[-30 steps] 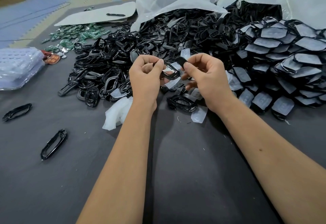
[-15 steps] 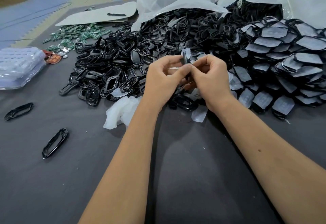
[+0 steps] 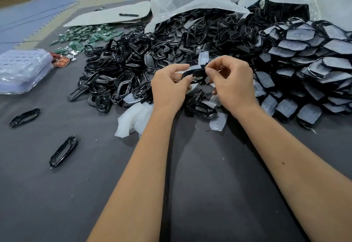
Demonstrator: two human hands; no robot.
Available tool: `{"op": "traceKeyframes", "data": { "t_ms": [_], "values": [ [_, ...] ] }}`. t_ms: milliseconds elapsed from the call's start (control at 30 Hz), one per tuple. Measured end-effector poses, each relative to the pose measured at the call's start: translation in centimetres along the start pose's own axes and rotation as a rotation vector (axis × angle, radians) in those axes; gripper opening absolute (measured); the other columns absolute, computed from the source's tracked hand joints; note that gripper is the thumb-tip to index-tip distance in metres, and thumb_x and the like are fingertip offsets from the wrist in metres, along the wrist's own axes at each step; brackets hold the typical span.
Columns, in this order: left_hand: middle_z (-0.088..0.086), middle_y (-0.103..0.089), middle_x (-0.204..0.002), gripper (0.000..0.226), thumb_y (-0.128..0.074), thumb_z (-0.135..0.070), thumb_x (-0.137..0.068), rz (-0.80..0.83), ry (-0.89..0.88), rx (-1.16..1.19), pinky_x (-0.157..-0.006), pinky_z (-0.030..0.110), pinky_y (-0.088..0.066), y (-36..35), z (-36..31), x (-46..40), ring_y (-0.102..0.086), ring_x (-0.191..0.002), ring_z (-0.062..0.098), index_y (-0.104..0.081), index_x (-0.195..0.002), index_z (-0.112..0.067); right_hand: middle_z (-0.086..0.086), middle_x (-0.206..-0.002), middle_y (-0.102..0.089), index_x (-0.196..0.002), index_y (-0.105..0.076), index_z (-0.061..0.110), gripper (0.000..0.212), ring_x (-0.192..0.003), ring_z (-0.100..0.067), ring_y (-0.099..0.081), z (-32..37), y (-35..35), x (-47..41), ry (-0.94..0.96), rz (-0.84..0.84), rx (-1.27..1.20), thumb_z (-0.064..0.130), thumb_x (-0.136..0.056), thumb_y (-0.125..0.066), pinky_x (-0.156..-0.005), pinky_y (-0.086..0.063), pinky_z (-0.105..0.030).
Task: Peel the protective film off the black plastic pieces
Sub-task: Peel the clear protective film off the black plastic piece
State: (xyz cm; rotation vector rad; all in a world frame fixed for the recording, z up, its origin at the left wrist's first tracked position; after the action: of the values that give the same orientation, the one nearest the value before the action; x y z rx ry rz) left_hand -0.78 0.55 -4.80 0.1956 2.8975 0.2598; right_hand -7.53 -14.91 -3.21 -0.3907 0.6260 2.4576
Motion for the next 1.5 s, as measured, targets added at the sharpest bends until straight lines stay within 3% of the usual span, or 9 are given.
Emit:
{"op": "traceKeyframes", "data": {
  "t_ms": [233, 467, 700, 900, 1067, 1200, 1300, 1367, 1500],
  "values": [
    [0.007, -0.078, -0.084, 0.028, -0.054, -0.002, -0.104, 0.087, 0.137, 0.222, -0.073, 0.029, -0.063, -0.6, -0.2, 0.2, -0.074, -0.069, 0.021, -0.079, -0.099, -0.014, 0.012, -0.074, -0.071, -0.091, -0.081, 0.015, 0.004, -0.062, -0.003, -0.065, 0.6, 0.4, 0.0, 0.078, -0.009, 0.077, 0.013, -0.091, -0.077, -0.068, -0.055, -0.021],
    [0.020, -0.077, -0.106, 0.027, -0.049, -0.003, -0.107, 0.142, 0.160, 0.319, -0.075, 0.025, -0.063, -0.9, -0.7, 0.4, -0.073, -0.073, 0.020, -0.076, -0.112, -0.001, 0.011, -0.075, -0.073, -0.089, -0.082, 0.015, 0.001, -0.065, -0.001, -0.067, 1.0, 0.4, 0.1, 0.094, -0.013, 0.104, 0.016, -0.088, -0.082, -0.069, -0.056, -0.018],
    [0.005, -0.078, -0.084, 0.019, -0.069, 0.003, -0.094, 0.166, 0.047, 0.255, -0.064, 0.019, -0.054, -1.3, -0.5, 0.7, -0.068, -0.065, 0.010, -0.076, -0.109, -0.006, 0.011, -0.074, -0.072, -0.086, -0.080, 0.017, 0.002, -0.070, -0.001, -0.069, 1.1, 0.6, 0.1, 0.075, -0.086, 0.140, 0.017, -0.085, -0.083, -0.071, -0.056, -0.016],
    [0.011, -0.075, -0.084, 0.018, -0.074, 0.004, -0.090, 0.144, 0.058, 0.292, -0.062, 0.019, -0.054, -1.5, -0.3, 0.8, -0.067, -0.066, 0.011, -0.077, -0.105, -0.004, 0.010, -0.076, -0.072, -0.086, -0.079, 0.017, 0.003, -0.070, -0.001, -0.068, 0.7, 0.7, 0.0, 0.044, -0.045, 0.150, 0.015, -0.086, -0.082, -0.071, -0.057, -0.018],
    [0.007, -0.077, -0.082, 0.013, -0.075, 0.001, -0.091, 0.124, 0.109, 0.355, -0.060, 0.018, -0.054, -1.7, -0.3, 0.9, -0.068, -0.065, 0.010, -0.076, -0.104, -0.002, 0.008, -0.075, -0.072, -0.086, -0.079, 0.015, 0.003, -0.068, -0.007, -0.070, 0.6, 0.7, 0.0, 0.013, -0.034, 0.122, 0.015, -0.086, -0.082, -0.071, -0.062, -0.033],
    [0.007, -0.075, -0.079, 0.015, -0.073, 0.006, -0.091, 0.135, 0.125, 0.370, -0.059, 0.019, -0.052, -1.5, -0.4, 0.9, -0.065, -0.061, 0.014, -0.075, -0.105, 0.000, 0.009, -0.077, -0.072, -0.088, -0.077, 0.017, 0.010, -0.070, -0.006, -0.069, 0.7, 0.8, 0.1, 0.022, -0.069, 0.106, 0.021, -0.084, -0.084, -0.073, -0.060, -0.030],
    [0.005, -0.074, -0.078, 0.016, -0.070, 0.006, -0.092, 0.150, 0.148, 0.419, -0.059, 0.018, -0.051, -1.3, -0.7, 0.8, -0.063, -0.060, 0.012, -0.075, -0.104, -0.004, 0.004, -0.081, -0.072, -0.099, -0.073, 0.015, 0.021, -0.068, -0.013, -0.071, 0.3, 1.0, 0.0, -0.064, -0.056, 0.037, 0.026, -0.085, -0.085, -0.066, -0.061, -0.035],
    [0.003, -0.073, -0.077, 0.015, -0.070, 0.005, -0.094, 0.160, 0.170, 0.438, -0.060, 0.017, -0.051, -1.2, -0.8, 0.8, -0.063, -0.062, 0.011, -0.075, -0.104, -0.005, -0.002, -0.076, -0.075, -0.098, -0.074, 0.010, 0.014, -0.062, -0.018, -0.073, 0.1, 0.7, -0.1, -0.129, 0.039, -0.098, 0.019, -0.090, -0.081, -0.059, -0.063, -0.040],
    [0.004, -0.070, -0.077, 0.015, -0.070, 0.003, -0.094, 0.154, 0.209, 0.444, -0.060, 0.017, -0.051, -1.6, -0.8, 1.1, -0.062, -0.062, 0.011, -0.074, -0.107, -0.002, -0.003, -0.064, -0.072, -0.090, -0.073, 0.005, 0.009, -0.051, -0.017, -0.069, -0.2, 0.8, -0.3, -0.173, 0.068, -0.179, 0.010, -0.090, -0.080, -0.050, -0.056, -0.030]
  ]
}}
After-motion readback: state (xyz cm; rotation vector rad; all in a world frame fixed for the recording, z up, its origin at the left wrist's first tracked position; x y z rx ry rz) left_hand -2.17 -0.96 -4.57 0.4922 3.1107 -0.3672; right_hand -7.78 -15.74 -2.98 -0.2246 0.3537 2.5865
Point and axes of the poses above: each hand's wrist, its own x-axis away from the middle knuckle, its own y-axis out of the back of the hand, z = x × y, the point moved 3 cm from there along -x, towards the middle knuckle
